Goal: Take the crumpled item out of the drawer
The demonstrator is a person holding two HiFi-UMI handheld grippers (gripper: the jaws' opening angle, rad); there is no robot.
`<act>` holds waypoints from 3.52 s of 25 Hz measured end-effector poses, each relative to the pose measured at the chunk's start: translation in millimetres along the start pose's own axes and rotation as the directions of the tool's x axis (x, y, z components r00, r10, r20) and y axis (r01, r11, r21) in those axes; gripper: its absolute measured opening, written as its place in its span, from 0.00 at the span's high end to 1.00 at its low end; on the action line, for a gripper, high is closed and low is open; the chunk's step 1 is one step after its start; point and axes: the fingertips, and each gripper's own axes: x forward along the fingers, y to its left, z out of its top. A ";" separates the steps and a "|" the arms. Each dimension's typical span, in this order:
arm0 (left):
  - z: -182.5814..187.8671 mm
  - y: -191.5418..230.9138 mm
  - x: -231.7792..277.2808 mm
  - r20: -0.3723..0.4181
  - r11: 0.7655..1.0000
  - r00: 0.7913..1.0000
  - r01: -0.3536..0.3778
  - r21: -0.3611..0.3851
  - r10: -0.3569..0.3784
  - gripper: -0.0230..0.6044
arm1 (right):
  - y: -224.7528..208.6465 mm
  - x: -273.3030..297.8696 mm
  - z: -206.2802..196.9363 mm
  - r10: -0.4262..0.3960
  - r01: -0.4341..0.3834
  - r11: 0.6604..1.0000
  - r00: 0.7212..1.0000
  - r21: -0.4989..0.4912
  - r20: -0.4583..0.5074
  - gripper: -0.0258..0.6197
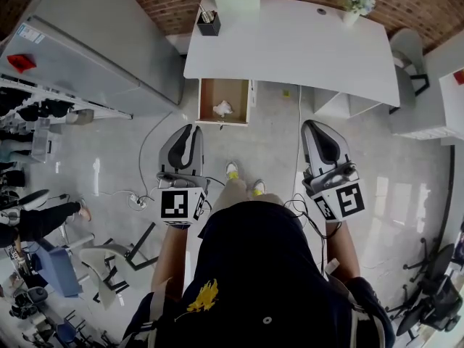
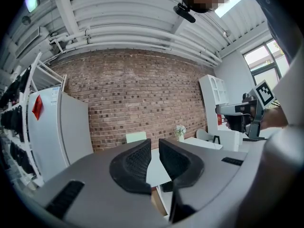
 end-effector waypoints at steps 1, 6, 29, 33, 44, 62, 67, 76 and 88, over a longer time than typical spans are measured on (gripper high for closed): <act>-1.0 0.3 0.5 -0.001 1.000 1.000 -0.001 -0.001 0.001 0.86 | 0.2 1.3 -1.5 0.005 -0.005 1.000 1.000 0.008 0.000 0.92; -13.7 6.8 5.5 -0.020 1.000 1.000 0.011 -0.016 -0.011 0.86 | 2.7 11.1 -9.6 0.006 -0.006 1.000 1.000 0.009 -0.011 0.92; -77.0 166.2 107.5 -0.017 0.990 0.997 0.069 -0.125 -0.072 0.83 | -1.1 203.6 -32.5 -0.103 0.101 0.994 0.992 -0.041 -0.076 0.91; -95.4 183.2 132.1 -0.029 0.980 0.989 0.138 -0.147 -0.143 0.46 | 3.9 247.4 -55.6 -0.120 0.120 0.993 0.985 -0.009 -0.121 0.51; -227.2 168.3 174.8 -0.256 0.943 0.913 0.279 -0.179 -0.319 0.46 | 14.5 282.0 -153.3 -0.073 0.078 0.997 0.928 -0.001 -0.365 0.51; -553.0 52.0 245.1 -0.611 0.917 0.684 0.282 -0.282 -0.399 0.46 | -33.5 276.3 -473.0 0.058 0.100 0.976 0.734 0.191 -0.677 0.51; -624.8 33.4 257.1 -0.651 0.908 0.635 0.262 -0.326 -0.417 0.46 | -27.6 284.0 -569.4 0.073 0.072 0.982 0.710 0.175 -0.701 0.52; -711.4 17.0 295.4 -0.725 0.899 0.546 0.140 -0.415 -0.419 0.46 | -35.4 294.0 -695.3 0.015 0.171 0.972 0.636 0.160 -0.771 0.54; -781.0 -2.1 309.2 -0.823 0.855 0.249 0.044 -0.516 -0.510 0.46 | -27.3 269.4 -727.6 0.002 0.259 0.946 0.595 0.195 -0.804 0.56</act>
